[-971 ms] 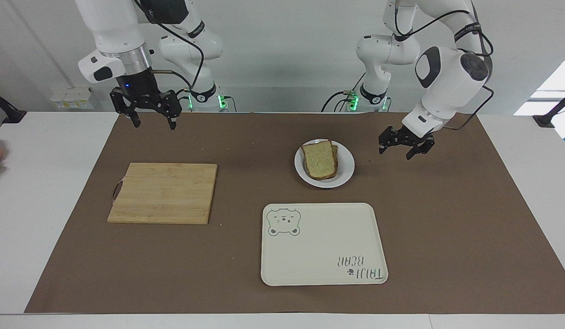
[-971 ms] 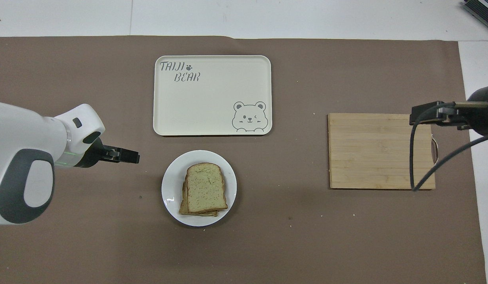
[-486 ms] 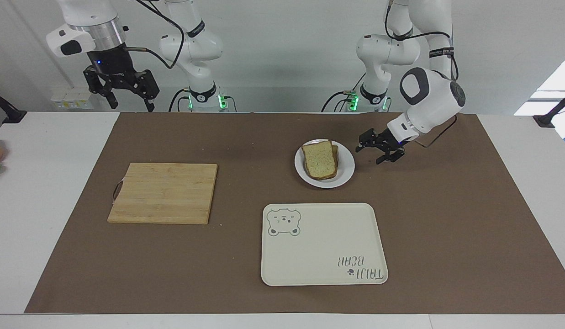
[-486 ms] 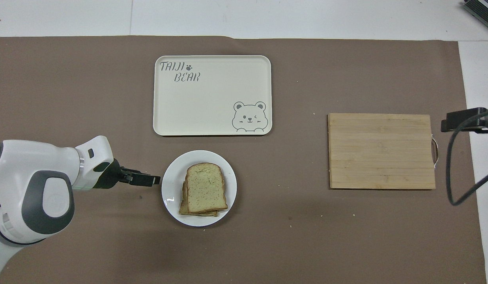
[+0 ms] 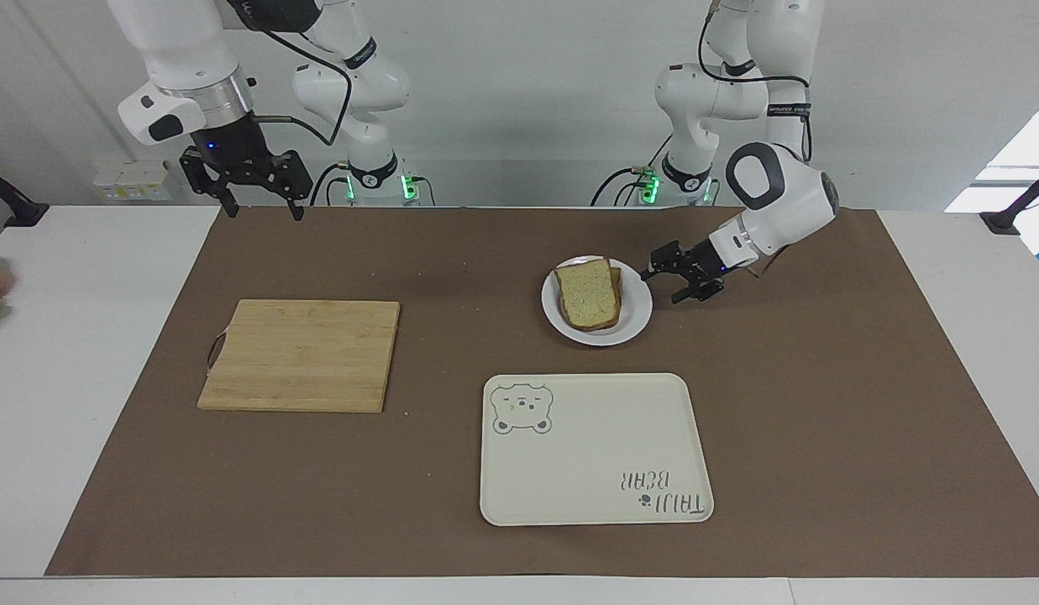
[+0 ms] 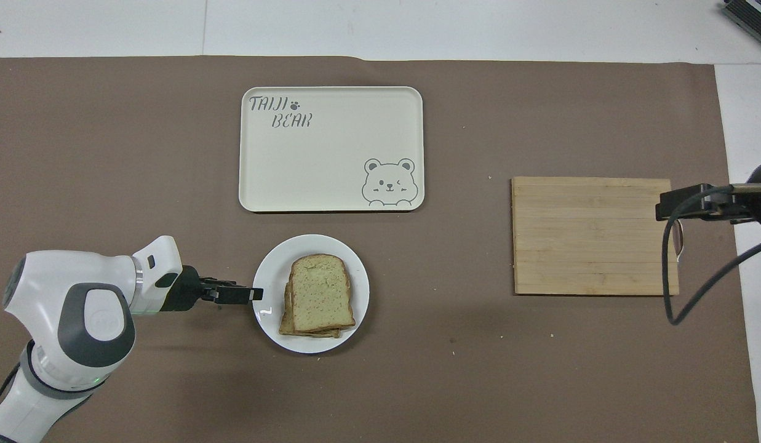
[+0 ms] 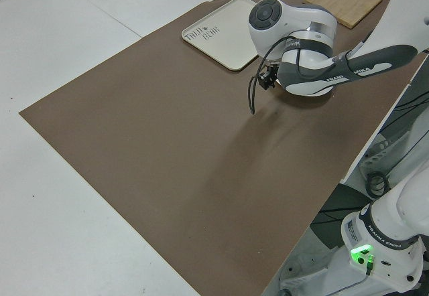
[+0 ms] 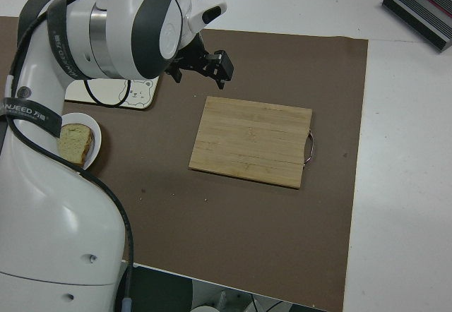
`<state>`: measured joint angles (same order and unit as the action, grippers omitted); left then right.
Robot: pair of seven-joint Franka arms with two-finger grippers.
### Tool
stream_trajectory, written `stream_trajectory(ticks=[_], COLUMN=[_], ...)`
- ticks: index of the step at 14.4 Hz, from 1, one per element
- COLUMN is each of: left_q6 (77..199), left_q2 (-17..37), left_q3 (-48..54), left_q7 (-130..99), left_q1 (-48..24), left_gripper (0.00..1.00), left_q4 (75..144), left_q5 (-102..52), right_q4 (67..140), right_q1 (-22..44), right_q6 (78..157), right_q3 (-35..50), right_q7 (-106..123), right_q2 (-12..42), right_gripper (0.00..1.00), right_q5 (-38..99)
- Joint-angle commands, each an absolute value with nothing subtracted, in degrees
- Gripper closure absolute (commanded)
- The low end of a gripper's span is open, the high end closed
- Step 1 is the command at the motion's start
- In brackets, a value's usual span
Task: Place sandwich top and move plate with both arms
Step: 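Grip the plate rim with the left gripper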
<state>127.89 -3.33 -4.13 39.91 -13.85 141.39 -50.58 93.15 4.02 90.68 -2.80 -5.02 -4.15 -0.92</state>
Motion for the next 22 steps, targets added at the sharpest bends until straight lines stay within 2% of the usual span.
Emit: stream_trajectory(ticks=[1, 2, 4, 8, 11, 13, 15, 18, 22], left_q6=[130.3, 130.4, 131.0, 131.6, 131.6, 131.6, 131.5, 131.1, 126.2], left_q2=[-2.6, -2.4, -1.9, -0.4, -0.1, -0.1, 0.0, 0.0, -0.2], left_q3=[-4.0, -4.0, -4.0, -4.0, -4.0, -4.0, -4.0, -4.0, -4.1], left_q7=[41.5, 41.5, 41.5, 41.6, 41.9, 41.8, 41.7, 41.6, 41.3], left_q1=[-14.5, -14.6, -15.8, -17.7, -18.2, -18.3, -18.3, -18.2, -16.9], left_gripper=[0.2, 0.21, 0.31, 0.35, 0.55, 0.79, 0.98, 1.0, 1.0], left_q4=[142.3, 142.3, 142.3, 142.6, 142.6, 142.6, 142.6, 142.5, 141.9], left_q5=[-52.1, -52.3, -52.3, -54.6, -54.7, -54.7, -54.7, -54.7, -59.6], right_q4=[95.5, 95.5, 96.3, 96.5, 96.4, 96.2, 96.1, 90.3, 90.6], right_q1=[3.1, 3.1, 3.5, 3.5, 3.1, 3.1, 3.2, 2.7, 3.0], right_q6=[91.6, 91.5, 91.7, 91.5, 91.1, 91.1, 91.6, 89.0, 89.6], right_q3=[-2.8, -2.8, -2.8, -2.7, -2.7, -2.7, -2.7, -2.8, -2.8], right_q7=[-3.1, -3.2, -3.2, -3.0, -3.0, -3.0, -3.0, -3.0, -3.1], right_q2=[-6.0, -6.0, -6.5, -6.6, -6.5, -6.5, -6.3, -2.5, -2.7], right_gripper=[0.0, 0.0, 0.0, 0.0, 0.0, 0.0, 0.0, 0.0, 0.0], right_q5=[0.2, 0.1, -1.4, -2.5, -1.7, -1.7, -1.7, -0.9, -1.0])
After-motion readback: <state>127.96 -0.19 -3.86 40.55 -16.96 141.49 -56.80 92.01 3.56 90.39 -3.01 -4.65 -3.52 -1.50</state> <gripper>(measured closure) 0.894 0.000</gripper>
